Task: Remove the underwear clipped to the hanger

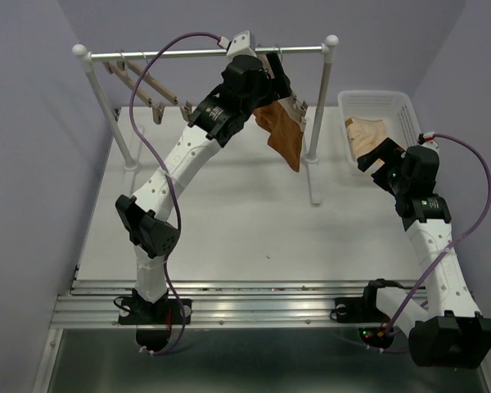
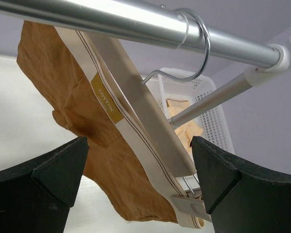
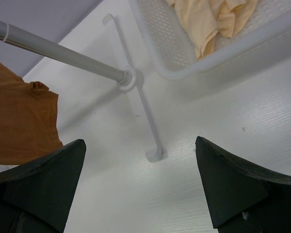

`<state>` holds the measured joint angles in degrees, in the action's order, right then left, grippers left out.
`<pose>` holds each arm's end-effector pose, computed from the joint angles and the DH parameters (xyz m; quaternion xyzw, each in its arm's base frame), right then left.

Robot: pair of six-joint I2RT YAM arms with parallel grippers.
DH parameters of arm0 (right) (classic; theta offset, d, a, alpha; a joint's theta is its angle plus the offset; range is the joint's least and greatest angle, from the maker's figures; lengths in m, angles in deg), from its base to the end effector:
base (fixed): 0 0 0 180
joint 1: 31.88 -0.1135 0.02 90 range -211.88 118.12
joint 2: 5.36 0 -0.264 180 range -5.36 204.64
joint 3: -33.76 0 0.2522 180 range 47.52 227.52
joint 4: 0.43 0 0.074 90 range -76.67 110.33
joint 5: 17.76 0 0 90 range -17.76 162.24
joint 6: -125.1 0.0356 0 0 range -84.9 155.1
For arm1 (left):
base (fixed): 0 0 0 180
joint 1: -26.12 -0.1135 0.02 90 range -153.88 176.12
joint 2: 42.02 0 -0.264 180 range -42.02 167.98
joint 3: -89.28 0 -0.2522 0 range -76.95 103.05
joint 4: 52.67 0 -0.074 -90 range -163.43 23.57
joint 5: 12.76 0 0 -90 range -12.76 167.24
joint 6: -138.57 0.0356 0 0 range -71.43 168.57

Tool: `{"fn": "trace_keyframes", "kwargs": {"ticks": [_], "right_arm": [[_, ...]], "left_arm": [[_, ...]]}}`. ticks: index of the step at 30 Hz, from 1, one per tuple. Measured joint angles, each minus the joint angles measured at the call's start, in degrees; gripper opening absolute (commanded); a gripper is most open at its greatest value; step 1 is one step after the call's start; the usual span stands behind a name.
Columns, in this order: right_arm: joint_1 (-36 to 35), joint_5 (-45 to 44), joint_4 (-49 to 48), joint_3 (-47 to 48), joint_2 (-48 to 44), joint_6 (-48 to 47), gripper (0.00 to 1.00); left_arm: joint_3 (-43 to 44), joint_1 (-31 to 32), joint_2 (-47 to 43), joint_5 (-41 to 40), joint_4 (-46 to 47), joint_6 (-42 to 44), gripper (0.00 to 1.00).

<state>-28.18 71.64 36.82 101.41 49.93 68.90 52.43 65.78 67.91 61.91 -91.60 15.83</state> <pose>0.2150 -0.0143 0.3384 0.2736 0.7972 0.1355 0.5208 0.3361 -0.2664 0.4891 -0.0450 0.7389 -0.3130 0.5950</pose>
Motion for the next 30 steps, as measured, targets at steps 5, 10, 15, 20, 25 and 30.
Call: {"fn": "trace_keyframes", "kwargs": {"ticks": [5,10,15,20,25,30], "right_arm": [[0.0,0.0,0.0,-0.5,0.0,0.0,1.00],[0.0,0.0,0.0,-0.5,0.1,0.0,1.00],[0.0,0.0,0.0,-0.5,0.7,0.0,1.00],[0.0,0.0,-0.3,-0.6,0.7,0.0,1.00],[0.0,0.1,-0.9,-1.6,0.8,0.0,1.00],[0.0,0.2,-1.2,-1.6,1.2,0.0,1.00]], "left_arm": [[3.4,0.1,2.1,-0.6,0.0,-1.5,0.99],[4.3,0.1,3.7,-0.6,0.0,-1.9,0.99],[6.2,0.1,6.3,-0.6,0.1,-2.3,0.96],[6.5,0.1,7.5,-0.5,0.5,-2.5,0.88],[7.3,0.1,8.3,-0.8,0.8,-2.5,0.76],[7.3,0.1,8.4,-1.3,1.0,-2.2,0.66]]}}
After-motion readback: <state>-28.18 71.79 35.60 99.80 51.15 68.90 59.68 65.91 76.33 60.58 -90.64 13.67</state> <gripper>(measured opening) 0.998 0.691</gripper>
